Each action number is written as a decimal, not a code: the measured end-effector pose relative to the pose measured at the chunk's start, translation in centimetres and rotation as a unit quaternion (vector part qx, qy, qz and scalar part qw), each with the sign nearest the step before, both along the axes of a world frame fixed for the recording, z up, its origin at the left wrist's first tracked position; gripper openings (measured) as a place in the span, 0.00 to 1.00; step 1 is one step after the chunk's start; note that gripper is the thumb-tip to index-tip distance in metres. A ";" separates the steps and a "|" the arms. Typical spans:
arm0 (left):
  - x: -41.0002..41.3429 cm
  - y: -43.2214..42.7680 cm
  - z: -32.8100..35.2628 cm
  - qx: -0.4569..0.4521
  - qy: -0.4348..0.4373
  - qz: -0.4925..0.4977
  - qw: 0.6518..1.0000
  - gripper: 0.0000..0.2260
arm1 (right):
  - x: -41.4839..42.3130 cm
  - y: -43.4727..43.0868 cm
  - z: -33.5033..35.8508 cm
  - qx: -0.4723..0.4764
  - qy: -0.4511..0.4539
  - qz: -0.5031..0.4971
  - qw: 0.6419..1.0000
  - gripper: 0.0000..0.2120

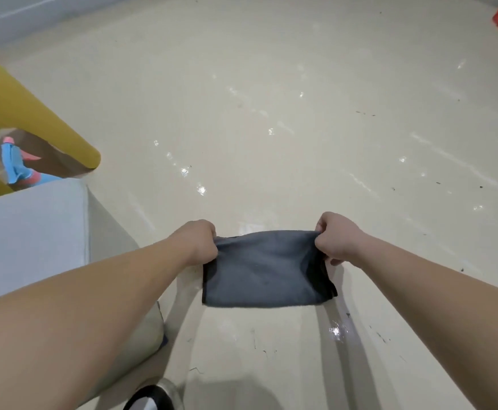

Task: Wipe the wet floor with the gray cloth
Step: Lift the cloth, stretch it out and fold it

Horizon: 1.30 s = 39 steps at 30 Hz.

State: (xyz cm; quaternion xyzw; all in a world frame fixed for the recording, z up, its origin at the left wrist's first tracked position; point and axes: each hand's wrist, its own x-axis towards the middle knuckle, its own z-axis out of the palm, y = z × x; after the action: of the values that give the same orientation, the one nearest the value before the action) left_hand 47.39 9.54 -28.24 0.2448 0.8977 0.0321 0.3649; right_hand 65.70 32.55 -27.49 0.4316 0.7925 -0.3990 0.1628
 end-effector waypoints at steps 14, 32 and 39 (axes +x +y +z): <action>2.7 -0.8 -4.7 0.050 -0.067 0.114 0.990 0.12 | -0.9 -0.7 -4.1 0.022 -0.144 0.095 0.985 0.08; 4.0 1.7 -1.6 0.083 -0.224 0.345 0.908 0.19 | 0.5 -0.1 -0.9 -0.136 -0.081 -0.093 0.983 0.10; 2.5 2.9 0.0 0.163 -0.315 0.412 0.839 0.16 | -0.9 -0.8 -0.3 -0.221 0.040 -0.223 0.949 0.16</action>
State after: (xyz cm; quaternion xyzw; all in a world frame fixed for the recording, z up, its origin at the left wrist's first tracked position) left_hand 49.91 12.42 -28.21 -0.1153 0.7340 0.4012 0.5357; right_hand 64.76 31.75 -27.74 0.5342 0.5737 -0.6073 0.1291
